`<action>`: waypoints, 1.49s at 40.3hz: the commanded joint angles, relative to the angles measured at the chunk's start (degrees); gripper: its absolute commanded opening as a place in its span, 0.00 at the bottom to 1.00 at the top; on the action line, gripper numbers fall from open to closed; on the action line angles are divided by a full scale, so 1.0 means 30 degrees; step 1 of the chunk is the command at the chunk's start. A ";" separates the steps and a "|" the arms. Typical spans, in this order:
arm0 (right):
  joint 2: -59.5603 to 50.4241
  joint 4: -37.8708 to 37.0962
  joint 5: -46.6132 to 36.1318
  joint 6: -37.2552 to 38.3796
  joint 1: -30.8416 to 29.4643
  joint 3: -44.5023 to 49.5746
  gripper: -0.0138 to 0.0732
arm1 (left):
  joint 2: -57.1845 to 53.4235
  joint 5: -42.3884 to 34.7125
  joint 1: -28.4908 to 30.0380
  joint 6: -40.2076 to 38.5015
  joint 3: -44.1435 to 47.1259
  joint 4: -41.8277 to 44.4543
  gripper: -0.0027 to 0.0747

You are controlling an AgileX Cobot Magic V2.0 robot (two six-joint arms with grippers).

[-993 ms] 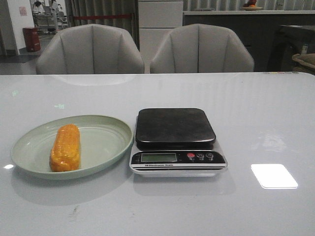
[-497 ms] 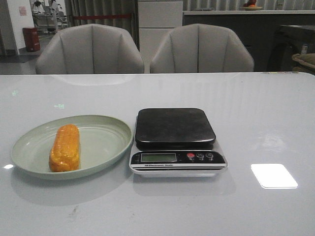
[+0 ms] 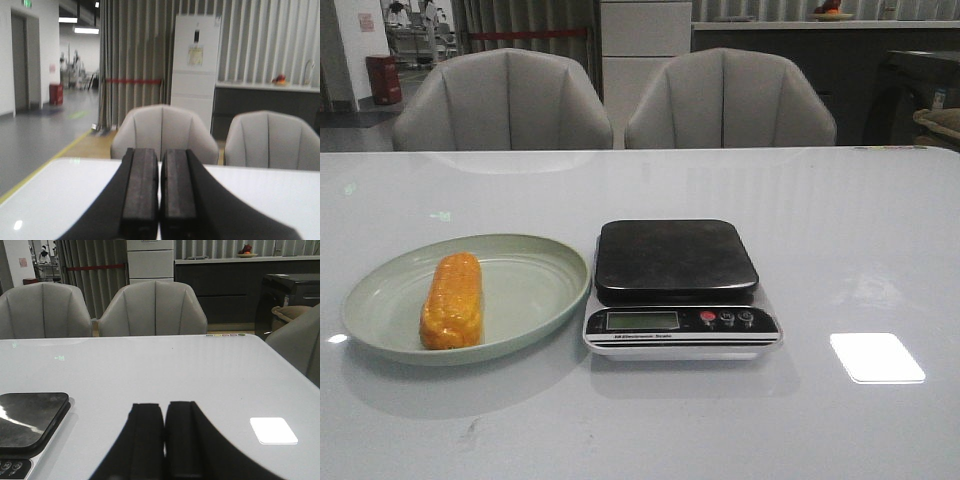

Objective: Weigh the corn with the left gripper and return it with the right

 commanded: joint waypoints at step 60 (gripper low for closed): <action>-0.0364 -0.0212 -0.1640 -0.0061 -0.0045 0.0092 0.35 | 1.2926 0.7915 -0.3518 -0.0141 -0.8034 -0.3079 0.78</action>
